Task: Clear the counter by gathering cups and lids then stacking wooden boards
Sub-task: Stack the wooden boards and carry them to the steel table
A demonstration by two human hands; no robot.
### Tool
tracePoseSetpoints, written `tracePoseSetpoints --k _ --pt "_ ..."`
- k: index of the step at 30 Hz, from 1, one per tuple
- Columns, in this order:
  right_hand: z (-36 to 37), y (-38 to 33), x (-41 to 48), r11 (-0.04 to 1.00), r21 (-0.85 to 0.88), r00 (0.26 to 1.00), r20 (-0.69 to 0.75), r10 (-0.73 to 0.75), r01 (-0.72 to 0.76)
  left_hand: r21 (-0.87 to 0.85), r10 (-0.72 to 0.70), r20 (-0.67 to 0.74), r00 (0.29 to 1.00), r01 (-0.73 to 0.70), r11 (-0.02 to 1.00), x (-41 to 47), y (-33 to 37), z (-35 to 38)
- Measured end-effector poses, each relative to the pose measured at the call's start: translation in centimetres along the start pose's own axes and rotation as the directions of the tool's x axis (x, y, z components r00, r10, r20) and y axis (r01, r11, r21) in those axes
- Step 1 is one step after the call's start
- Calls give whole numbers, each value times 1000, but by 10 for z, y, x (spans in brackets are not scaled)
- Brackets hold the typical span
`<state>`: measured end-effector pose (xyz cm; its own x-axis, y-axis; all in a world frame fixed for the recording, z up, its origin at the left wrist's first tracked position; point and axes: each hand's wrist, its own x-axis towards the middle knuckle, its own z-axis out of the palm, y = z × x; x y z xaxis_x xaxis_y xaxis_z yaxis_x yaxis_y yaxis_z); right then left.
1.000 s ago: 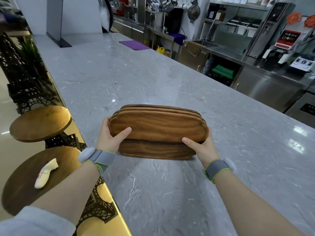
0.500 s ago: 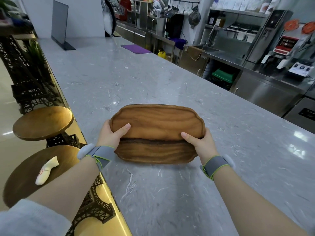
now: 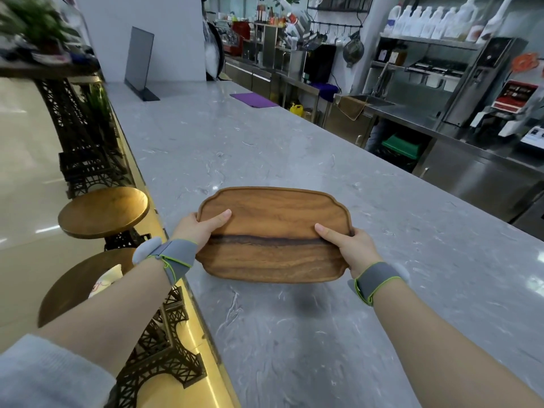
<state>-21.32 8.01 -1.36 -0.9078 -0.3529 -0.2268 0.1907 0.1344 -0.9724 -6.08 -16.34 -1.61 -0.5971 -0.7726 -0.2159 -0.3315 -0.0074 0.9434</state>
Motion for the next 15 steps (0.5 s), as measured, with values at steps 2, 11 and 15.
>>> tracePoseSetpoints --k 2,11,15 --pt "5 -1 -2 1000 -4 999 28 15 -15 -8 -17 -13 1000 16 1000 -4 0 -8" --pt "39 -14 -7 998 -61 983 181 38 -27 -46 -118 -69 991 115 992 -15 -7 -56" --pt "59 -17 -9 997 -77 976 214 36 -20 -44 -154 -116 981 150 988 -19 -12 -75"
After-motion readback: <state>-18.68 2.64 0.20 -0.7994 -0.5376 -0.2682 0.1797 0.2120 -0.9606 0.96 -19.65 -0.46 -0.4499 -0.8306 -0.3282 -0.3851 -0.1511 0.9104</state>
